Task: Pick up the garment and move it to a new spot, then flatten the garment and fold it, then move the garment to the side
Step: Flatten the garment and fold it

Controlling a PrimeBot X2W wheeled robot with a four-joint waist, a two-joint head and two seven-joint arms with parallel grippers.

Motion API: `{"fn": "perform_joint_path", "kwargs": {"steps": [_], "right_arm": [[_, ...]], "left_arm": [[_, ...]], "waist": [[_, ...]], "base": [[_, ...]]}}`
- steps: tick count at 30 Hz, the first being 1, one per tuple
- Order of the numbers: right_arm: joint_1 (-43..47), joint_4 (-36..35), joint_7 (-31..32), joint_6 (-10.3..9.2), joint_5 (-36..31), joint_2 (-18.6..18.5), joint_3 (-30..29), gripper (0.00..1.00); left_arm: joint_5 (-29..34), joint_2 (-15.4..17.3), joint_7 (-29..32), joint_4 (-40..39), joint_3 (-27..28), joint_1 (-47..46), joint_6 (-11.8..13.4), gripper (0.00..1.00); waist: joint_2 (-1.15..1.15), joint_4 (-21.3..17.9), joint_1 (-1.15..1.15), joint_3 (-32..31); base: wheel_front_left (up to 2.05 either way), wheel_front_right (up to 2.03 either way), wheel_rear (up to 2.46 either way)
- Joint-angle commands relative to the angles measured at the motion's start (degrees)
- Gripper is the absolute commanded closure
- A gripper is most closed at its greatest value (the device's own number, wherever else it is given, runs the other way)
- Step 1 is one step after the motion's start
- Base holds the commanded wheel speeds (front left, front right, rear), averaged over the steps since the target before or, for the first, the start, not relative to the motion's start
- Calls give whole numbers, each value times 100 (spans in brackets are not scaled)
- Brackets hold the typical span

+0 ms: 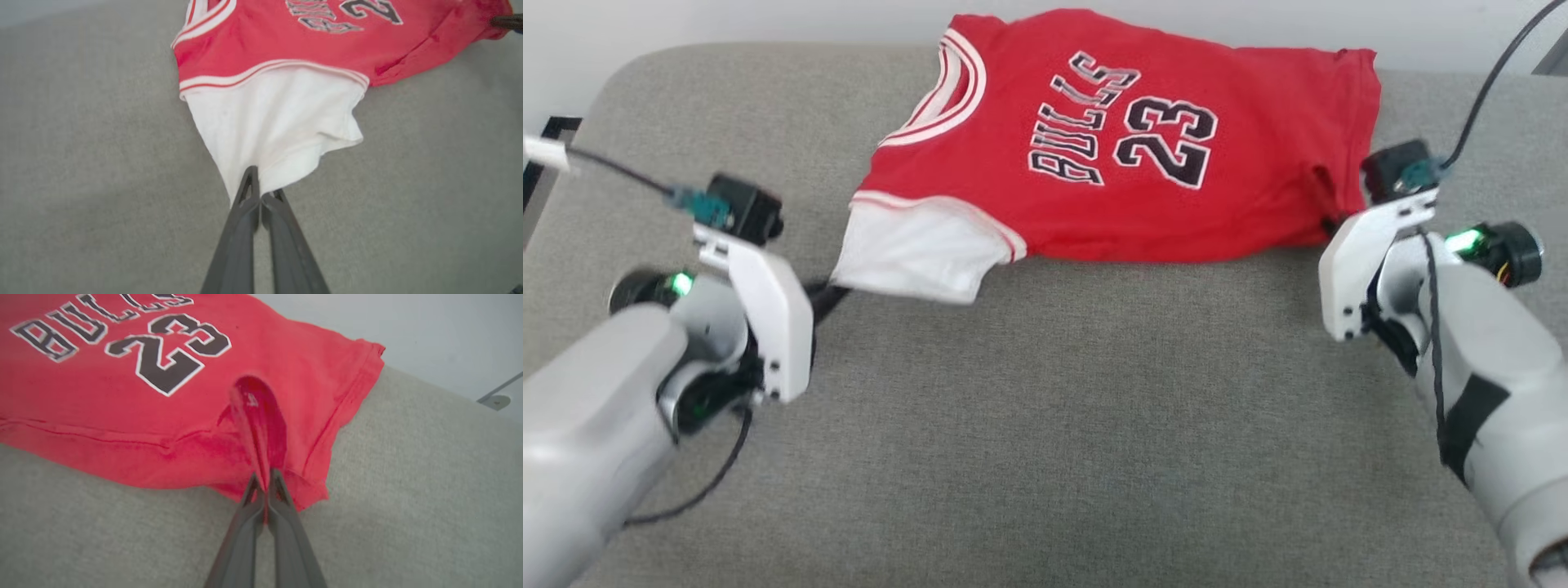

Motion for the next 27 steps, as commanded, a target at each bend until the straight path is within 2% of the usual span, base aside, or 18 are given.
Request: {"fn": "perform_joint_path", "kwargs": {"steps": [1,4,5,12,18,23,27], "right_arm": [[255,-280,162,-4,241,-110,206,100],[724,-987,570,-3,755,-391,659,100],[724,-987,570,-3,755,-391,659,100],[1699,-2887,1436,-3,1789,-1530,1257,100],[2537,-4258,2056,-3,2283,-2303,1190,100],[3257,-5256,2538,-3,2555,-2837,1000,100],[3795,-5915,2933,-3,2780,-3155,779,100]], "left_arm": [[-168,102,147,-246,-33,241,105,100],[-340,395,395,-792,-111,571,369,100],[-340,395,395,-792,-111,571,369,100],[-640,1030,629,-2190,-198,1281,1228,100],[-870,1489,631,-3207,-244,1810,1893,100],[-947,1824,628,-3823,-307,2128,2299,100],[-1061,1998,699,-4189,-387,2338,2531,100]], "waist": [[0,7,0,-37],[0,9,0,-94],[0,9,0,-94],[0,-1,0,-163],[0,-32,0,-193],[0,-51,0,-178],[0,-50,0,-161]], "base": [[0,0,0],[0,0,0],[0,0,0],[0,0,0],[0,0,0],[0,0,0],[0,0,0]]}}
